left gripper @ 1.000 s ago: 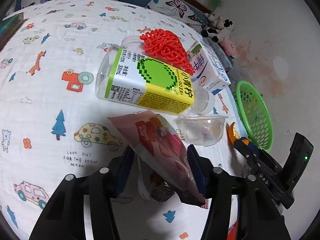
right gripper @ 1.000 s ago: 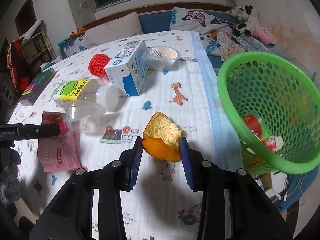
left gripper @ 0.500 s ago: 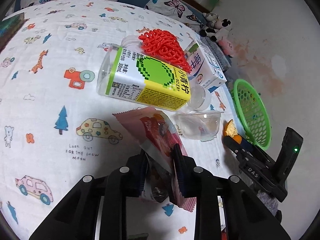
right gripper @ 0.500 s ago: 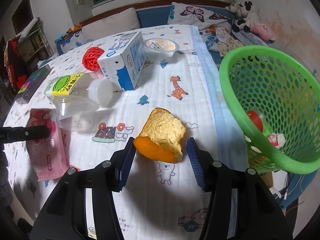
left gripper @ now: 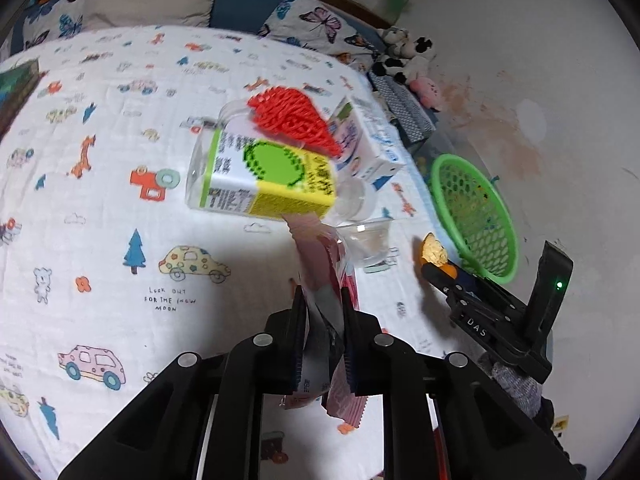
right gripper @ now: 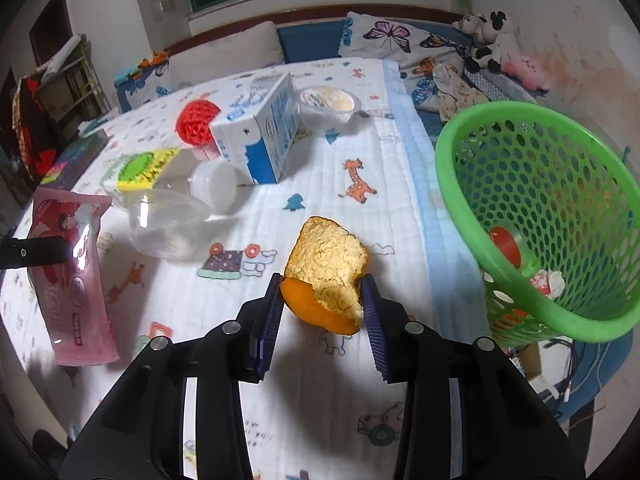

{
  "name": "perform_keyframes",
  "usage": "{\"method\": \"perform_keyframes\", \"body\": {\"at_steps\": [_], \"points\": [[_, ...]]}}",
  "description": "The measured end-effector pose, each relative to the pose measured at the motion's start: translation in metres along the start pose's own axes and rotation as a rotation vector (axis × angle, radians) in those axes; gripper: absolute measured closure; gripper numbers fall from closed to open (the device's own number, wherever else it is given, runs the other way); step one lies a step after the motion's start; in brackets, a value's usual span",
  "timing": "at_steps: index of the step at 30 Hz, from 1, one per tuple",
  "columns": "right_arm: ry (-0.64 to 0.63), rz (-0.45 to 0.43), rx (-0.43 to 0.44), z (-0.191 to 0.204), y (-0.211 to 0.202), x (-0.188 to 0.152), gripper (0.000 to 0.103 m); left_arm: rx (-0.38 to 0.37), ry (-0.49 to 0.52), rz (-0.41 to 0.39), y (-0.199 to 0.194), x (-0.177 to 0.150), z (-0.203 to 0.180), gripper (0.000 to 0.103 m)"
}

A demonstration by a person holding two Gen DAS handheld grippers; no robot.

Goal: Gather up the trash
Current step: 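Grasp the pink wrapper with the left tool while the right tool grasps the bread piece, then carry the bread and pink wrapper over the green basket and release both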

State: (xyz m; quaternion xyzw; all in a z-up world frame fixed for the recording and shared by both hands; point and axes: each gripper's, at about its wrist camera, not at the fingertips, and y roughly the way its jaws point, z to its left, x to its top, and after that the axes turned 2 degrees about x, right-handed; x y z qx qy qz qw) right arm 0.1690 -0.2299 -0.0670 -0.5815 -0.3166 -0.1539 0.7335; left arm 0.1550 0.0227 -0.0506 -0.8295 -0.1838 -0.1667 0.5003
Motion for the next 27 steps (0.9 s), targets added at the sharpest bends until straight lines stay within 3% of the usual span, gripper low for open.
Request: {"method": "perform_keyframes", "body": {"at_steps": [7, 18, 27], "points": [[0.046, -0.080, 0.006, -0.018, -0.036, 0.015, 0.064, -0.056, 0.065, -0.025, -0.019, 0.012, -0.027, 0.088], [0.190, -0.139, -0.201, -0.125, -0.070, 0.030, 0.063, -0.141, 0.208, -0.050, -0.004, 0.062, -0.112, 0.087], [0.258, -0.110, -0.285, -0.187, -0.060, 0.028, 0.061, -0.168, 0.291, -0.046, 0.030, 0.099, -0.175, 0.087]]}}
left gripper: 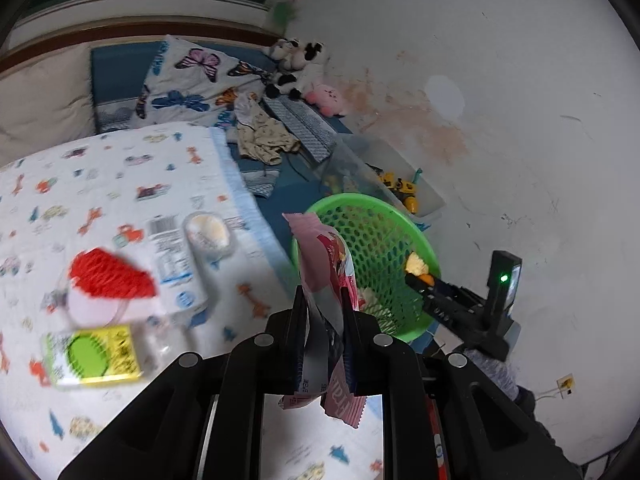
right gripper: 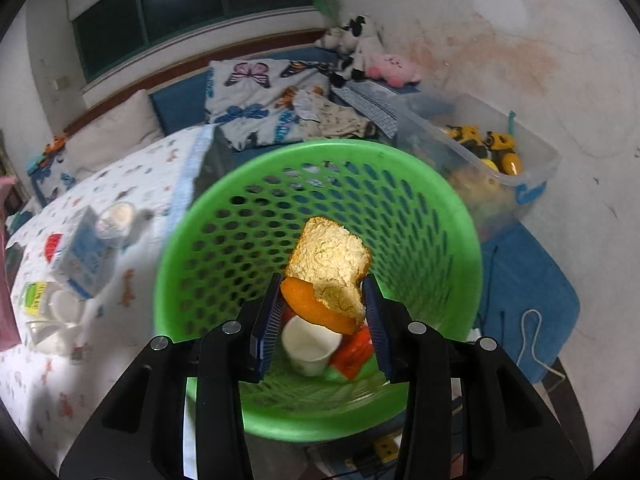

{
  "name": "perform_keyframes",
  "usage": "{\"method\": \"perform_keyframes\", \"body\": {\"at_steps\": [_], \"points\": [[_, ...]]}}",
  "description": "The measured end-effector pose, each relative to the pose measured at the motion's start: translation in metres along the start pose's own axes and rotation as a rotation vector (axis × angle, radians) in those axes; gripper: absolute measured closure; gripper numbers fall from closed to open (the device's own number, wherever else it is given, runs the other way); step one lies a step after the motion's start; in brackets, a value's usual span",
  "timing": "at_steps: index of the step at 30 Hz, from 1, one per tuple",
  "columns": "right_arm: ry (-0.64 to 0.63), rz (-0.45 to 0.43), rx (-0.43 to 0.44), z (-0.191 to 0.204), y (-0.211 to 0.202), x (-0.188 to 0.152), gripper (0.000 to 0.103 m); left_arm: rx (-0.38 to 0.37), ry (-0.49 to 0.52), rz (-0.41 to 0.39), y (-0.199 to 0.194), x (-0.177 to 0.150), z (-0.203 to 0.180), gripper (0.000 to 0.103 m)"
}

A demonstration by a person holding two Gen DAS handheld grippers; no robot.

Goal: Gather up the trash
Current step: 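Carry the bread and pink wrapper over the green basket and release both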

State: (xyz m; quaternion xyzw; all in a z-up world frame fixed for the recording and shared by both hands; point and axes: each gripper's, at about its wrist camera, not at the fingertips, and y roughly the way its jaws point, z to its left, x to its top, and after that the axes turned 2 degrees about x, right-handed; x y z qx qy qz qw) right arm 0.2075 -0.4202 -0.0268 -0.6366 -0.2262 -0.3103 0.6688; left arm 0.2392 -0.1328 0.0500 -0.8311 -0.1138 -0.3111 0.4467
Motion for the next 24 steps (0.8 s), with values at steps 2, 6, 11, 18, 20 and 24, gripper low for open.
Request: {"method": "perform_keyframes", "body": {"at_steps": [2, 6, 11, 18, 20, 24], "points": [[0.002, 0.004, -0.008, -0.006, 0.005, 0.000, 0.060, 0.002, 0.017, 0.001, 0.009, 0.007, -0.008, 0.087], [0.001, -0.008, -0.046, -0.013, 0.012, 0.002, 0.045, -0.010, 0.055, 0.017, 0.032, 0.021, -0.025, 0.087], [-0.009, -0.028, -0.059, -0.016, 0.009, 0.001, 0.045, -0.019, 0.088, 0.037, 0.058, 0.032, -0.045, 0.087], [0.016, -0.071, -0.041, -0.024, -0.010, -0.005, 0.041, -0.014, 0.148, 0.081, 0.108, 0.046, -0.067, 0.088], [0.021, -0.076, -0.042, -0.027, -0.015, -0.006, 0.041, -0.004, 0.165, 0.096, 0.123, 0.048, -0.073, 0.088], [0.037, -0.086, -0.031, -0.031, -0.022, -0.011, 0.041, 0.019, 0.189, 0.142, 0.154, 0.050, -0.082, 0.087]]}}
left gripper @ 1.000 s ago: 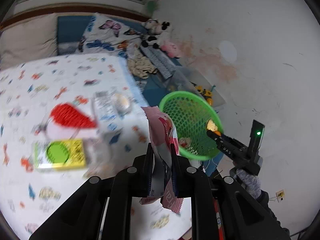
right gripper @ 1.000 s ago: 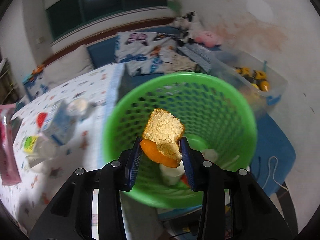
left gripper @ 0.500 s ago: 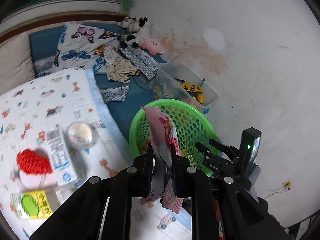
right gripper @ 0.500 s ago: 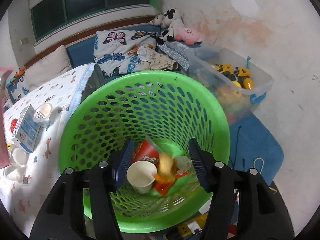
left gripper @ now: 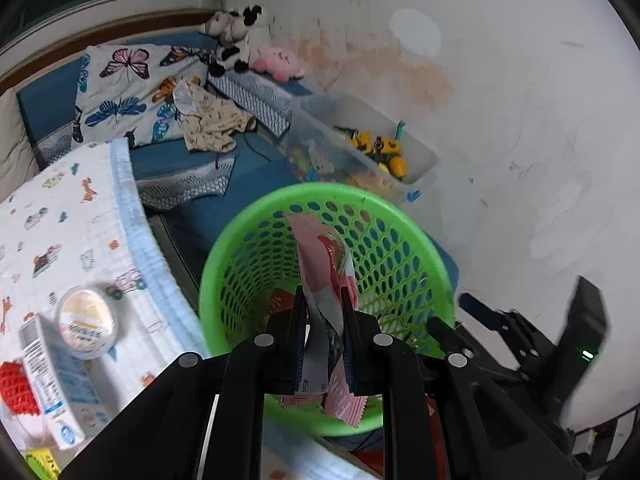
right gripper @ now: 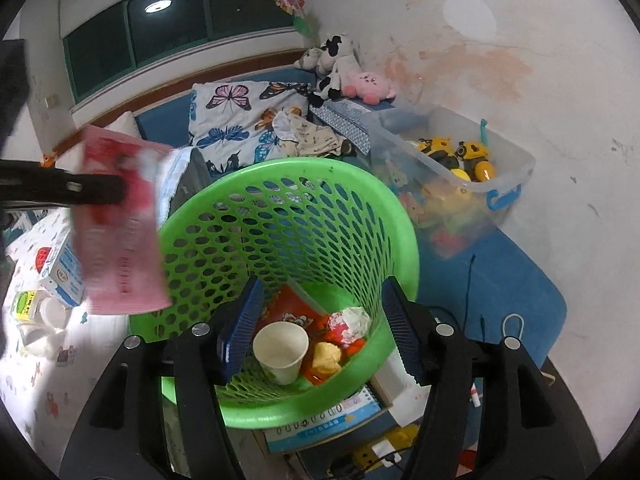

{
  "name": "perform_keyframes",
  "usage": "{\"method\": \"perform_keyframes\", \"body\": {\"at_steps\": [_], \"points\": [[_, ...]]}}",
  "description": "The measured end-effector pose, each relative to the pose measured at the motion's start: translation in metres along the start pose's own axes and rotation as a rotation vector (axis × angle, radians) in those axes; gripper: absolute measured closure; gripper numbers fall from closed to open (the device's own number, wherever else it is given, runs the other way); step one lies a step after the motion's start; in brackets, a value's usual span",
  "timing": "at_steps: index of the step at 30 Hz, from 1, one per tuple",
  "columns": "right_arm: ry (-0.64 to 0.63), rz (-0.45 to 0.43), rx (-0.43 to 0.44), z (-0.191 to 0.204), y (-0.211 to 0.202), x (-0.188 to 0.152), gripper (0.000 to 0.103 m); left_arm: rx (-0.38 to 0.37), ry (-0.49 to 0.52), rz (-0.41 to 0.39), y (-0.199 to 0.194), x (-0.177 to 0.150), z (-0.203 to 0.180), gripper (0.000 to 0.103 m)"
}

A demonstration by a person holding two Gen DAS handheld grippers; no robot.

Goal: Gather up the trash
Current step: 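Carry the bread and pink wrapper over the green basket and release both, then move both tools back to the bed and grasp the clear plastic cup with the right tool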

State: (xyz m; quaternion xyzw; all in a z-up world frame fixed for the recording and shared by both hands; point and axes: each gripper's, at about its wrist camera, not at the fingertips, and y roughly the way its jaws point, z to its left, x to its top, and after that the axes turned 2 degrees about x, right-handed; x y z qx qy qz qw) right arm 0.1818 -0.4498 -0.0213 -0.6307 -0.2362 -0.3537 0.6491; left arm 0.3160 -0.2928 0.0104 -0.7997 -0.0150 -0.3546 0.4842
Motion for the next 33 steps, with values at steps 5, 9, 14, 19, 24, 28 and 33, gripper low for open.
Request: {"method": "perform_keyframes", "body": {"at_steps": [5, 9, 14, 19, 24, 28, 33], "points": [[0.015, 0.001, 0.025, 0.001, -0.004, -0.003, 0.040, 0.040, 0.020, 0.056, 0.030, 0.002, -0.003, 0.076], [0.008, -0.005, 0.033, 0.005, -0.007, -0.006, 0.040, 0.070, 0.032, 0.057, 0.035, -0.001, -0.001, 0.043], [0.002, -0.011, 0.056, 0.010, -0.012, -0.008, 0.040, 0.065, 0.027, 0.035, 0.016, -0.008, 0.005, 0.043], [0.003, -0.023, 0.077, 0.020, -0.020, -0.011, 0.038, 0.091, 0.025, -0.024, -0.021, -0.018, 0.012, 0.043], [-0.004, -0.028, 0.111, 0.036, -0.031, -0.015, 0.036, 0.132, 0.032, -0.095, -0.068, -0.038, 0.021, 0.037], [-0.022, -0.023, 0.144, 0.054, -0.037, -0.017, 0.034, 0.167, 0.023, -0.147, -0.108, -0.062, 0.034, 0.034], [-0.067, -0.016, 0.185, 0.085, -0.039, -0.021, 0.032, 0.210, -0.025, -0.188, -0.150, -0.095, 0.063, 0.030]]}}
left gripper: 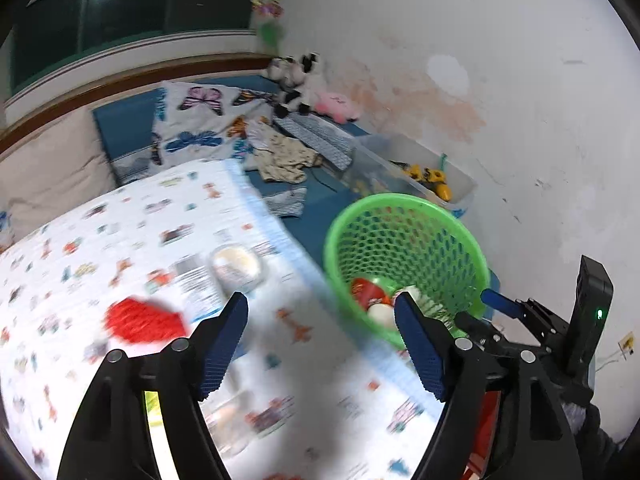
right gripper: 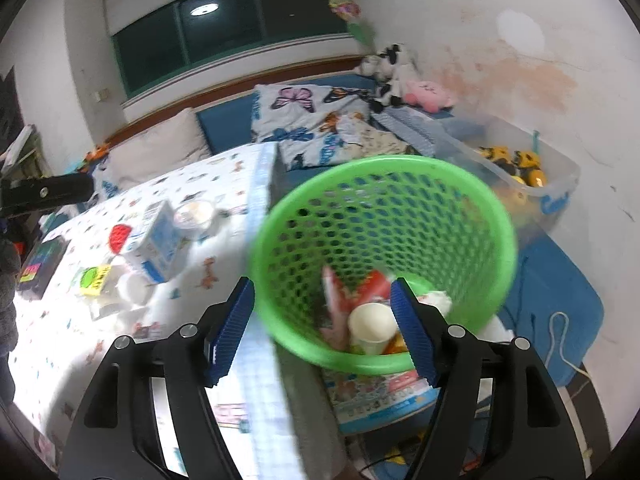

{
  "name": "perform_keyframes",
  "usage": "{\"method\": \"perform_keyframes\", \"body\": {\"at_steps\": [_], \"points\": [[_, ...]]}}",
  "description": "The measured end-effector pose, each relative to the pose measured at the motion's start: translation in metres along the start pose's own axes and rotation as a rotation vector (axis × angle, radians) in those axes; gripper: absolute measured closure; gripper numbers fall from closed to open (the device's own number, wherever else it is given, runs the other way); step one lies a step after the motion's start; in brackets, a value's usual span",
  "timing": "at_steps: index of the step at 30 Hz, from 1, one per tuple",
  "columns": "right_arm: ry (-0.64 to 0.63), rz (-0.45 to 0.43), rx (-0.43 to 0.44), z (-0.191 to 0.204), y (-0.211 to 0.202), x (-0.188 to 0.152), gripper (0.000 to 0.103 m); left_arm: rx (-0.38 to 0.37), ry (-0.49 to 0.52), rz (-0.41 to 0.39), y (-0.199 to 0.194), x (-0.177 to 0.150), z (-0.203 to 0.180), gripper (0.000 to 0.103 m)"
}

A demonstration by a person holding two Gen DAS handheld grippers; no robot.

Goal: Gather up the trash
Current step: 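Move both tools back to the bed and grasp the clear plastic cup with the right tool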

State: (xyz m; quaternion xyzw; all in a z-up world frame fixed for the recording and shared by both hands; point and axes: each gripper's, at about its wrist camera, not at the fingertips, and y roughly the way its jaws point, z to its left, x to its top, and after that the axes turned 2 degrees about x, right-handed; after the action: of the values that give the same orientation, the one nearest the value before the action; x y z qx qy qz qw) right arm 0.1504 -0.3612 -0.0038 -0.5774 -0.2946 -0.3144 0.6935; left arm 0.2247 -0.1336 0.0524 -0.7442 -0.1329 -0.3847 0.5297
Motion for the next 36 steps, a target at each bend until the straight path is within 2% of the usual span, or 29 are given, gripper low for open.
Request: {"method": "perform_keyframes", "body": {"at_steps": [6, 15, 24, 29, 36], "points": [[-0.046, 0.030, 0.071, 0.042, 0.016, 0.000, 0.032, 0.098, -0.048, -0.027, -0.033, -0.029, 0.049, 0.030], [-0.119, 0.084, 0.160, 0.098, 0.043, 0.002, 0.032, 0.164, -0.189, -0.012, -0.058, -0.073, 0.118, 0.030], [-0.165, 0.169, 0.276, 0.151, 0.067, -0.007, 0.032, 0.203, -0.289, 0.010, -0.064, -0.108, 0.160, 0.030], [-0.200, 0.207, 0.328, 0.180, 0.075, -0.023, 0.032, 0.213, -0.291, 0.011, -0.069, -0.115, 0.168, 0.030], [-0.217, 0.259, 0.357, 0.205, 0.090, -0.034, 0.032, 0.200, -0.190, 0.027, -0.066, -0.115, 0.166, 0.030]]}}
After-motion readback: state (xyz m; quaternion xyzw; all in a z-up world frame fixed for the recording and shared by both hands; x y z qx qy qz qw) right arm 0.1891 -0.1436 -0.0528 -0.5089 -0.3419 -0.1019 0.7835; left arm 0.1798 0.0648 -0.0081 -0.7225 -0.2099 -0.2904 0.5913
